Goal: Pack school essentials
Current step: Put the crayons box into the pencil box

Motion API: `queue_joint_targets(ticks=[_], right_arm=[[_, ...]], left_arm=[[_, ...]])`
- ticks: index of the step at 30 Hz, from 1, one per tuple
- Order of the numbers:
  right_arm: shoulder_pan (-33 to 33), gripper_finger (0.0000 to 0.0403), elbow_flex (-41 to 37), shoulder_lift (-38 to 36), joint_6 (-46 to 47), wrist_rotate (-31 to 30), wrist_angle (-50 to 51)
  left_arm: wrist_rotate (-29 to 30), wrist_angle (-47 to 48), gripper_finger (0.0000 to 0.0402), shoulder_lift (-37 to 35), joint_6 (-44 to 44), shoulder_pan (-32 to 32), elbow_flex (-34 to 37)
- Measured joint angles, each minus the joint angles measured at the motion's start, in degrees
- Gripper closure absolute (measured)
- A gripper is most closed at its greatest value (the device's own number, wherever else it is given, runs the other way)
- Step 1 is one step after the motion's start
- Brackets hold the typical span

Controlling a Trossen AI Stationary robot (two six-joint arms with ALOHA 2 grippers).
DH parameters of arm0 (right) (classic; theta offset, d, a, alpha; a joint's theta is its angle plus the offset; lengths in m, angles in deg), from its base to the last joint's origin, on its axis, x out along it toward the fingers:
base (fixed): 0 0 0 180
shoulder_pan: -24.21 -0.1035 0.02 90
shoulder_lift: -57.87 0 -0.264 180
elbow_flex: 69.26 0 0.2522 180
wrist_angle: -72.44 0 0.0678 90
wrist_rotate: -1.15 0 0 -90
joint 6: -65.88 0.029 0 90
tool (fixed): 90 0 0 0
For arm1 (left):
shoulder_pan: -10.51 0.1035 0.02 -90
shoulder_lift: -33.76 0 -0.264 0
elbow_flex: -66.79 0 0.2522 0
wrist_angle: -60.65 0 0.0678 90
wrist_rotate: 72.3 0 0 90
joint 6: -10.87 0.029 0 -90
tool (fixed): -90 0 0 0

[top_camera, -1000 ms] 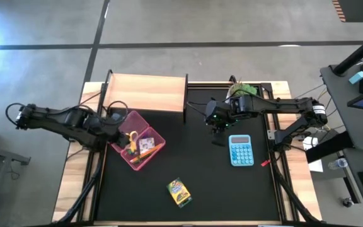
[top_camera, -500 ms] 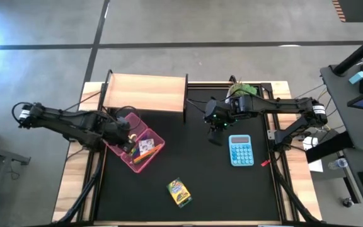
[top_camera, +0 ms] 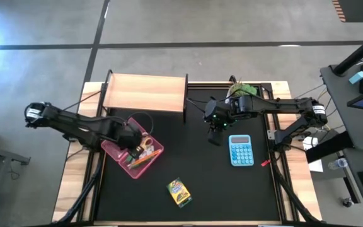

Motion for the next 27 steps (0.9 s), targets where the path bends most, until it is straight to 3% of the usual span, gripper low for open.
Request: queue_joint_targets(ticks=[6, 13, 21, 27], right_arm=[[-0.1, 0.0221, 0.0, 0.0, 2.9, 0.0, -0.1], [-4.1, 0.0222, -0.1, 0.6, 7.5, -0.3, -3.4], [-11.4, 0.0222, -0.5, 1.0, 19.9, -7.8, -6.2], [-17.5, 0.0196, -0.8, 4.3, 30.4, -12.2, -9.3]], left_arm=[[-0.2, 0.0, 0.0234, 1.3, 2.8, 0.0, -2.5], [-0.2, -1.5, 0.0231, -1.3, 3.2, -0.1, -6.4], [-0.3, -12.4, 0.0231, -4.1, 13.5, -0.5, -5.7], [-0.3, -14.1, 0.0231, -4.3, 21.0, -0.5, -5.8]])
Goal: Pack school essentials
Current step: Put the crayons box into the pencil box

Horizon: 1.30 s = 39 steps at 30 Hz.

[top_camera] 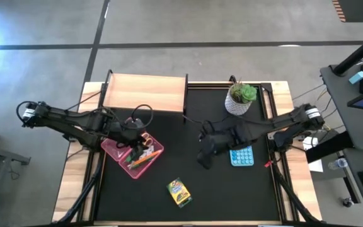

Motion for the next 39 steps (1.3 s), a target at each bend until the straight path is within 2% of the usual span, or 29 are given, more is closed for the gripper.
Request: queue_joint_targets(ticks=[8, 16, 22, 27, 33, 39], right_arm=[[-7.3, 0.0149, 0.0, 7.0, 16.9, -1.3, -5.7], [-11.8, 0.0136, 1.7, 15.7, 29.6, -1.4, -9.2], [-14.2, 0.0130, 6.4, 22.3, 29.9, -1.4, -16.4], [-15.3, 0.0122, 11.8, 27.5, 29.7, -1.4, -17.3], [-17.2, 0.0118, 23.3, 34.3, 22.6, -1.9, -20.0], [-18.6, 0.0127, 35.0, 43.3, 18.6, -0.8, -18.4]], left_arm=[[0.0, 0.0, 0.0230, -0.1, 5.8, -0.3, -0.2], [0.0, -1.1, 0.0230, -4.1, 5.6, -0.4, -0.3], [-0.3, -6.0, 0.0230, -9.5, 4.2, -0.9, -0.8], [-0.5, -8.2, 0.0230, -13.4, 4.1, -1.1, -0.8], [-0.5, -8.7, 0.0230, -16.4, 4.1, -1.1, -0.7], [-0.5, -9.0, 0.0230, -17.9, 3.5, -1.1, -0.7]])
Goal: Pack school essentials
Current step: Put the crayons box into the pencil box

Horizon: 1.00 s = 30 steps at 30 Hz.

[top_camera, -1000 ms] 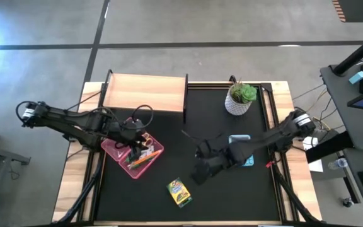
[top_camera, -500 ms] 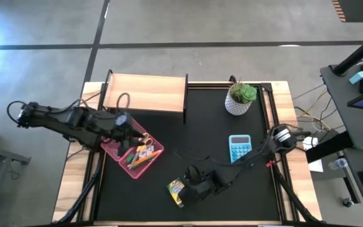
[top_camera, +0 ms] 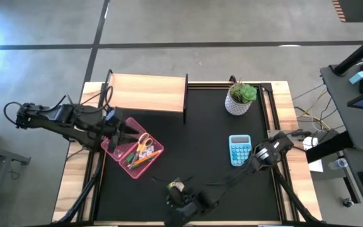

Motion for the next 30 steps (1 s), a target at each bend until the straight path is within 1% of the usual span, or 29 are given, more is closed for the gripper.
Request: queue_joint_targets(ticks=[3, 6, 10, 13, 18, 22, 26, 30], right_arm=[[0.2, 0.0131, 3.9, 3.4, 0.0, 1.4, 2.4], [0.5, 0.0131, 6.7, 5.4, 0.0, 2.5, 7.5], [1.2, 0.0132, 8.0, 6.3, 0.2, 2.7, 13.9], [2.2, 0.0135, 7.7, 6.1, -0.1, 2.5, 18.9], [4.0, 0.0135, 7.4, 5.4, -2.7, -0.5, 27.2], [4.8, 0.0140, 7.6, 4.2, -5.0, 0.5, 30.0], [4.3, 0.0146, 7.6, 2.3, -7.0, 0.8, 34.0], [3.9, 0.0151, 7.1, -0.7, -6.6, -0.2, 39.8]], left_arm=[[0.0, 0.0, 0.0230, -0.4, -0.9, 0.0, 0.0], [0.0, 0.0, 0.0230, -0.5, -0.9, 0.0, 0.0], [0.0, 0.1, 0.0230, -0.3, -0.9, 0.0, 0.0], [0.0, 0.0, 0.0230, 0.2, -0.9, 0.0, 0.0], [0.0, 0.1, 0.0230, 1.7, -0.2, 0.0, 0.0], [0.0, 0.1, 0.0230, 4.1, 0.5, 0.0, 0.6], [-0.8, 0.7, 0.0230, 7.0, -3.1, -0.1, 2.3], [-3.2, 0.7, 0.0230, 10.0, -7.1, -1.5, 3.0]])
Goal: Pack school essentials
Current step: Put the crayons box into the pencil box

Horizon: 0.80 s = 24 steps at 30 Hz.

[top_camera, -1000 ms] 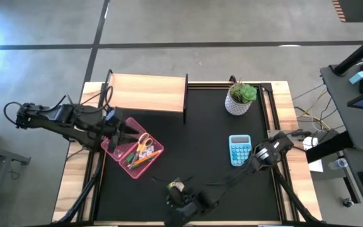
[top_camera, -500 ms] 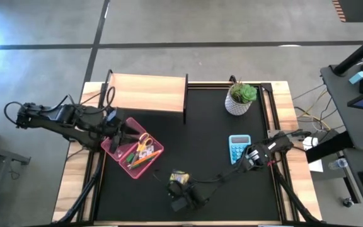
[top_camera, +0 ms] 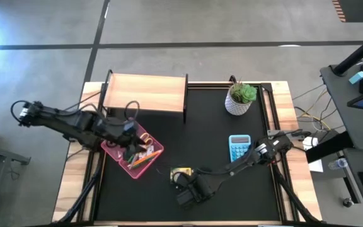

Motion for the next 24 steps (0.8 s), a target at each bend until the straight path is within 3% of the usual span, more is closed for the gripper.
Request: queue_joint_targets(ticks=[13, 20, 24], right_arm=[[1.9, 0.0152, -14.8, -4.9, -1.1, 4.7, -5.0], [4.5, 0.0152, -29.4, -13.2, 1.1, 8.9, -19.8], [5.7, 0.0152, -40.3, -20.5, 6.0, 10.8, -34.7]], left_arm=[[-0.6, -0.7, 0.0230, 9.6, -10.3, -8.6, 0.0], [-0.9, -4.6, 0.0230, 14.9, -10.4, -9.1, 0.0], [-0.8, -5.2, 0.0230, 17.8, -10.3, -9.1, 0.0]])
